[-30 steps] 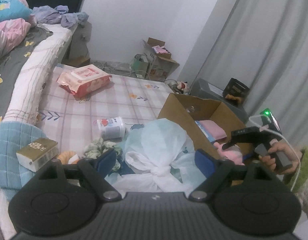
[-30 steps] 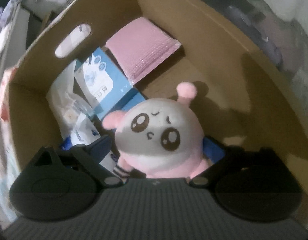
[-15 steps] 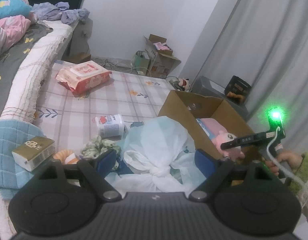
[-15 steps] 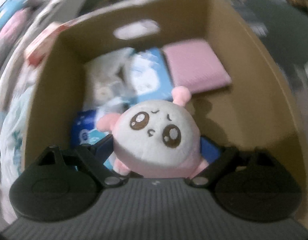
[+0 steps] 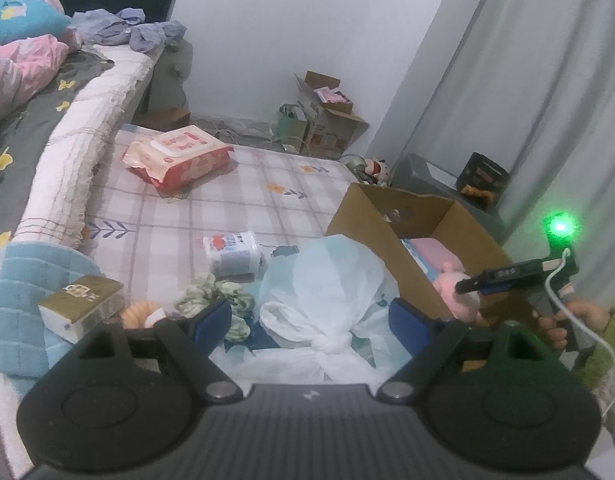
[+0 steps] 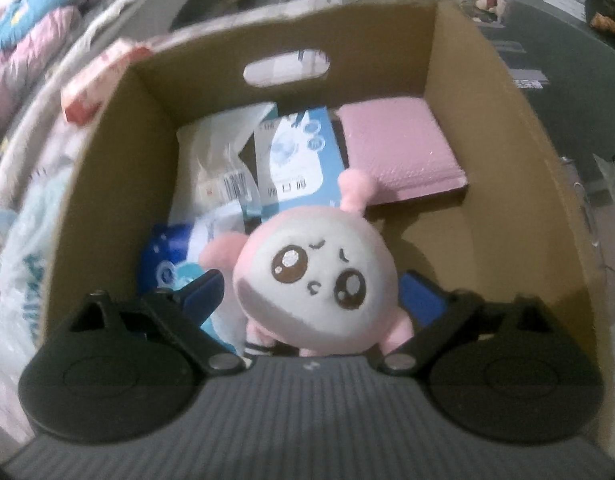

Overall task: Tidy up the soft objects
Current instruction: 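Lower the plush doll into the box and open the right tool, then move the right tool back to the pile toward the blue towel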

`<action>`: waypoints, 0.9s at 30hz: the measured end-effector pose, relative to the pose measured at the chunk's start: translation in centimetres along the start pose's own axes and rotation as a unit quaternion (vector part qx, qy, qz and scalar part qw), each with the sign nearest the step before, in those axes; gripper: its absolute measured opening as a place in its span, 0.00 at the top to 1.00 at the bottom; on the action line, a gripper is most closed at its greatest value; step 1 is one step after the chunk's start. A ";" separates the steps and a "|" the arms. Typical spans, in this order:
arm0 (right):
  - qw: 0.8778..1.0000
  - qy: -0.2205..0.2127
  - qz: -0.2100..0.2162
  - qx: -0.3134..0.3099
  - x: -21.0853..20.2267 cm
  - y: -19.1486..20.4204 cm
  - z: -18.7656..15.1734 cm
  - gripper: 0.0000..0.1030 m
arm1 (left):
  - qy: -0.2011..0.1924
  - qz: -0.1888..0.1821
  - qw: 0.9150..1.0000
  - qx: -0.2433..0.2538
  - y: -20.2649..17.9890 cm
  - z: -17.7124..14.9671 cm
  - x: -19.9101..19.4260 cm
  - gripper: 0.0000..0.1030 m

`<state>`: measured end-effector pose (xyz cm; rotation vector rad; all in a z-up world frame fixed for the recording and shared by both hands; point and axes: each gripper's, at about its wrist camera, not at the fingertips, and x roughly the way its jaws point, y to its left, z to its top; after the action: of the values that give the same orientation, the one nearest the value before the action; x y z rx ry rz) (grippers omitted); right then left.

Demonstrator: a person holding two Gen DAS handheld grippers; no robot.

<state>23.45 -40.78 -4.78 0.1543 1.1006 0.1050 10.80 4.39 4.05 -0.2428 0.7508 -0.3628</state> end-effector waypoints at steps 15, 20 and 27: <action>0.984 -0.089 0.155 -0.018 -8.3 11.7 0.5 0.07 | -0.028 0.078 0.996 -0.015 5.1 -2.1 -5.4 0.12; 0.974 -0.052 0.212 -0.058 -6.7 19.0 1.0 0.07 | -0.036 0.111 0.993 -0.025 7.0 -2.7 -6.2 0.12; 0.954 0.002 0.287 -0.083 -4.2 28.1 1.4 0.10 | -0.038 0.155 0.987 -0.016 9.6 -3.1 -6.2 0.13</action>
<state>22.59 -13.85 4.50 0.3193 1.0182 0.7170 6.70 15.43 2.42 -0.1650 0.7071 -0.0472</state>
